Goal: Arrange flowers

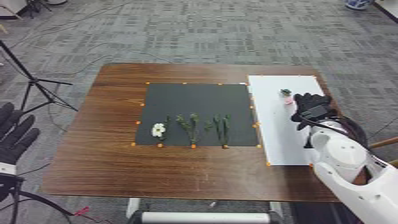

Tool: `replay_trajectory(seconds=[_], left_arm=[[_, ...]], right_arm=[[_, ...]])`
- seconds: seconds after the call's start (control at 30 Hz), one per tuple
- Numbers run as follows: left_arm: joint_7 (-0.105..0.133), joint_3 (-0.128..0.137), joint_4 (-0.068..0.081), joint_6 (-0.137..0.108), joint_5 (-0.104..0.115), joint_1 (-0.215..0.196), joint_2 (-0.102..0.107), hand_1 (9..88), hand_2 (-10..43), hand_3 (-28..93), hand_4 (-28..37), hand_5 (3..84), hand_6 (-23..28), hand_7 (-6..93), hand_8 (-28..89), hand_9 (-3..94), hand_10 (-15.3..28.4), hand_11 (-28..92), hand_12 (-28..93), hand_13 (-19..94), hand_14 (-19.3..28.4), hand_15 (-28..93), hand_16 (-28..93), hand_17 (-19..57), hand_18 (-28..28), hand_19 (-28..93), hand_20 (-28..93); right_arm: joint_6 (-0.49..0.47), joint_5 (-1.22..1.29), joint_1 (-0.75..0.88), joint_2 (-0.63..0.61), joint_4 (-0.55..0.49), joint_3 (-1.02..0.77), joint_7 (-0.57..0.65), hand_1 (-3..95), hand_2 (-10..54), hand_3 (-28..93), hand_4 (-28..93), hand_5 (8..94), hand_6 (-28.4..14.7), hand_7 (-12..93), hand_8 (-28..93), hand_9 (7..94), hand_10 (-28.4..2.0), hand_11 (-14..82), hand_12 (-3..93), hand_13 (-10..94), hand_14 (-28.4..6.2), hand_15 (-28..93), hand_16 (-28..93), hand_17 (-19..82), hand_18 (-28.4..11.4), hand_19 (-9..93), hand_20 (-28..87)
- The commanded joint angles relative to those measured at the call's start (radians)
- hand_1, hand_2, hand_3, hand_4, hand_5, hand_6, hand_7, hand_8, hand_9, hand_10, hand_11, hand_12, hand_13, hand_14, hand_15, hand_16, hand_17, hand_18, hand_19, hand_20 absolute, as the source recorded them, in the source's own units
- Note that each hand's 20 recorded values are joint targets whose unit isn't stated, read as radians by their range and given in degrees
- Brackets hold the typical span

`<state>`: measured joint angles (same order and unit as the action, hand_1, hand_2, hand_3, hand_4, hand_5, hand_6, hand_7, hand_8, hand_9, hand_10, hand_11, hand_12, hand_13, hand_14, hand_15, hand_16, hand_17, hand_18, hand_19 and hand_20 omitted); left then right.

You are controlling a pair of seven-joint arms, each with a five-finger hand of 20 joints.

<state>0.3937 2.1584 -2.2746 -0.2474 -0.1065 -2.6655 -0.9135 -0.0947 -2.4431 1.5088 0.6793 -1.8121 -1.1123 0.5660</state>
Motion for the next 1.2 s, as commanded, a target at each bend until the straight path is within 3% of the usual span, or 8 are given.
replay_trajectory(seconds=[0.03, 0.17, 0.23, 0.47, 0.7, 0.8, 0.87, 1.2], left_arm=[[0.024, 0.01, -0.013, 0.0, 0.01, -0.025, -0.006, 25.1, 16.1, 68, -28.3, 36.6, 6.9, 9.1, -6, 30.3, 10.9, 11, 14, 22, 12.7, 20, 0, -3.3, 11.1, 15, 13], [0.024, 0.002, -0.013, -0.007, 0.014, -0.025, -0.005, 25.1, 16.1, 68, -28.3, 36.6, 7.0, 9.2, -6, 30.2, 11.0, 11, 14, 23, 12.7, 20, 0, -3.3, 11.1, 15, 13], [-0.008, 0.005, -0.01, -0.001, -0.007, -0.018, -0.016, 25.2, 16.2, 68, -28.3, 36.7, 7.0, 9.2, -6, 30.3, 11.0, 11, 14, 23, 12.7, 20, 0, -3.3, 11.1, 15, 13], [-0.005, 0.007, -0.014, -0.007, 0.0, -0.02, -0.016, 25.2, 17.0, 68, -28.3, 36.7, 6.9, 9.1, -6, 30.1, 11.0, 11, 14, 22, 12.8, 20, -1, -3.4, 11.1, 15, 13], [-0.011, 0.003, -0.015, -0.007, -0.005, -0.015, -0.023, 25.2, 17.0, 68, -28.3, 36.7, 6.9, 9.2, -6, 30.1, 11.1, 11, 14, 22, 12.8, 20, -1, -3.4, 11.0, 16, 13], [-0.007, -0.002, -0.015, -0.01, -0.001, -0.016, -0.018, 25.2, 17.0, 68, -28.3, 36.7, 6.9, 9.3, -6, 30.1, 11.1, 11, 14, 22, 12.8, 20, -1, -3.4, 11.0, 16, 13], [0.017, -0.002, -0.015, -0.013, 0.018, -0.032, 0.002, 25.2, 17.0, 68, -28.3, 36.7, 6.9, 9.3, -6, 30.1, 11.0, 11, 14, 22, 12.8, 20, -1, -3.5, 11.0, 16, 13], [0.001, -0.014, -0.014, -0.018, 0.011, -0.013, 0.0, 25.2, 17.0, 68, -28.3, 36.7, 7.0, 9.2, -6, 30.0, 11.0, 11, 14, 22, 12.8, 20, -1, -3.5, 11.0, 16, 13]], right_arm=[[0.026, -0.026, -0.007, -0.009, 0.012, 0.037, 0.034, 44.9, -9.5, 79, -28, 43.2, -5.9, 10, -11, 44.3, -16.6, 12.0, 11.3, 53, -15.1, 68, 24, 27, -25.8, 78, 37], [0.018, -0.051, -0.041, -0.002, 0.031, 0.068, 0.07, 47.8, -9.5, 79, -28, 45.7, -5.8, 10, -11, 45.2, -16.3, 12.6, 11.3, 54, -14.5, 68, 24, 28, -25.8, 79, 37], [-0.016, -0.039, -0.049, 0.006, 0.029, 0.064, 0.089, 48.5, -9.5, 79, -28, 46.0, -5.8, 10, -11, 44.6, -16.5, 12.5, 10.9, 55, -14.3, 67, 26, 29, -25.9, 79, 36], [-0.012, -0.038, -0.075, 0.004, 0.055, 0.077, 0.128, 52.8, -9.5, 75, -28, 46.0, -6.3, 10, -11, 42.7, -17.4, 13.7, 9.5, 55, -12.8, 65, 31, 29, -25.9, 80, 35], [-0.047, -0.005, -0.085, 0.012, 0.082, 0.068, 0.165, 56.8, -9.5, 71, -28, 50.9, -5.2, 11, -11, 50.3, -16.1, 15.5, 10.7, 58, -11.2, 62, 34, 31, -25.9, 82, 36], [-0.065, 0.01, -0.085, 0.014, 0.087, 0.067, 0.166, 58.5, -9.5, 70, -28, 52.5, -4.6, 12, -12, 52.7, -15.4, 15.5, 11.2, 59, -10.5, 61, 36, 31, -25.7, 82, 36], [-0.065, 0.012, -0.084, 0.015, 0.095, 0.067, 0.163, 59.2, -9.5, 70, -28, 53.2, -4.2, 12, -12, 54.0, -15.1, 15.6, 11.3, 60, -10.3, 61, 37, 32, -26.0, 82, 36], [0.01, 0.014, -0.069, 0.017, 0.131, 0.088, 0.128, 62.1, -9.5, 67, -28, 56.9, -2.2, 13, -12, 58.6, -13.5, 16.1, 11.9, 63, -8.6, 61, 38, 33, -25.4, 82, 36]])
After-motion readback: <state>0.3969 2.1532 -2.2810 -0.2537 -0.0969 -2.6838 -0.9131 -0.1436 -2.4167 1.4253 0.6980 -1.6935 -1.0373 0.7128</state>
